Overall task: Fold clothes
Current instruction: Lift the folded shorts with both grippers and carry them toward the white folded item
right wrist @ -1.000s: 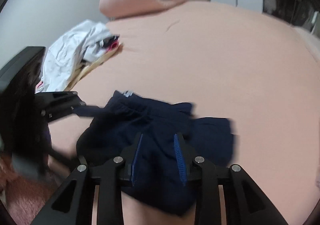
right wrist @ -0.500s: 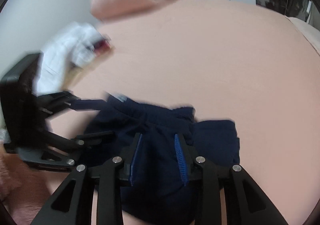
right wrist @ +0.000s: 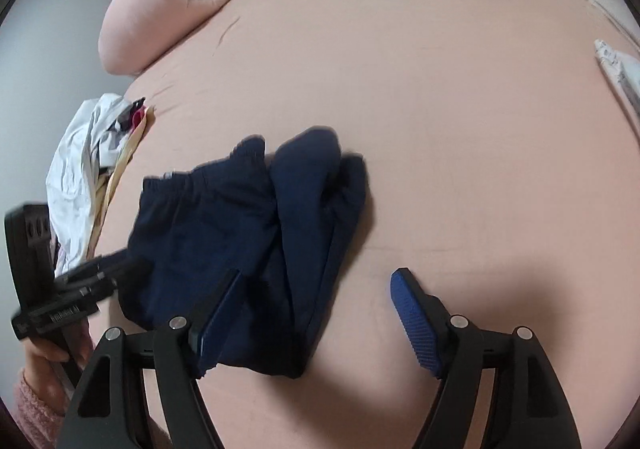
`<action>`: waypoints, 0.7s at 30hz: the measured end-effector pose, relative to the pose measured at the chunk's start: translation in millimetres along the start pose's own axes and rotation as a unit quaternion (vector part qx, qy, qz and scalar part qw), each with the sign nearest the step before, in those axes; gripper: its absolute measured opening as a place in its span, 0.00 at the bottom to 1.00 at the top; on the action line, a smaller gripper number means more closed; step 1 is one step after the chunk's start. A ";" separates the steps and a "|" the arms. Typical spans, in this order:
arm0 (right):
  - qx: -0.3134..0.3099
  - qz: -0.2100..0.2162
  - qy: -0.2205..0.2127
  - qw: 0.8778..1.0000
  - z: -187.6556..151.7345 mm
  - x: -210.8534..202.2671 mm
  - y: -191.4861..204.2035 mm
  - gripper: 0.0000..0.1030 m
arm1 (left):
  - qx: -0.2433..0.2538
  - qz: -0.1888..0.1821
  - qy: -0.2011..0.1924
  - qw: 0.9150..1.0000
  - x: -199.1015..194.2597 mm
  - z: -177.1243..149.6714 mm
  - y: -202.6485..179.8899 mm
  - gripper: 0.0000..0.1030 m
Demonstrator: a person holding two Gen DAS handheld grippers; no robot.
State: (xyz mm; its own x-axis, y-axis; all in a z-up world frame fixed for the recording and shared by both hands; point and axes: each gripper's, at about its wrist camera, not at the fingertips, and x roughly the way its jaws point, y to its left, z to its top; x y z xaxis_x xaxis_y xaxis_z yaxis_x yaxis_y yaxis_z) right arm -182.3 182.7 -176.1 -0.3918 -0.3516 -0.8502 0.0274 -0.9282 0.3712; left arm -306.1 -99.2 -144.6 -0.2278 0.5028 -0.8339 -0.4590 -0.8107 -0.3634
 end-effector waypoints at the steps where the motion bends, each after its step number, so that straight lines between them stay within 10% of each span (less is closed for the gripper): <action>1: -0.008 0.011 0.003 1.000 -0.4 2.0 4.7 0.73 | -0.007 -0.015 -0.002 1.000 3.2 0.5 -0.2 0.58; 10: 0.019 0.089 -0.002 0.996 14.1 22.5 9.3 0.38 | -0.048 -0.071 -0.021 0.996 27.8 7.5 3.5 0.48; 12: 0.039 0.098 -0.003 0.994 16.8 23.8 4.3 0.15 | -0.040 -0.071 -0.018 0.997 31.8 9.0 -5.0 0.07; 21: 0.012 0.106 -0.005 0.994 22.7 28.0 33.6 0.11 | -0.023 -0.059 -0.038 0.997 26.9 21.8 -26.8 0.06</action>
State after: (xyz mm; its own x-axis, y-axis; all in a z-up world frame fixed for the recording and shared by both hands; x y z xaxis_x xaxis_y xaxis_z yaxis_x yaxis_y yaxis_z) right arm -213.2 144.3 -179.0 -0.3887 -0.5381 -0.7479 0.0893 -0.8299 0.5507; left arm -318.6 -57.5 -148.2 -0.2398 0.6154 -0.7508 -0.4467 -0.7566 -0.4775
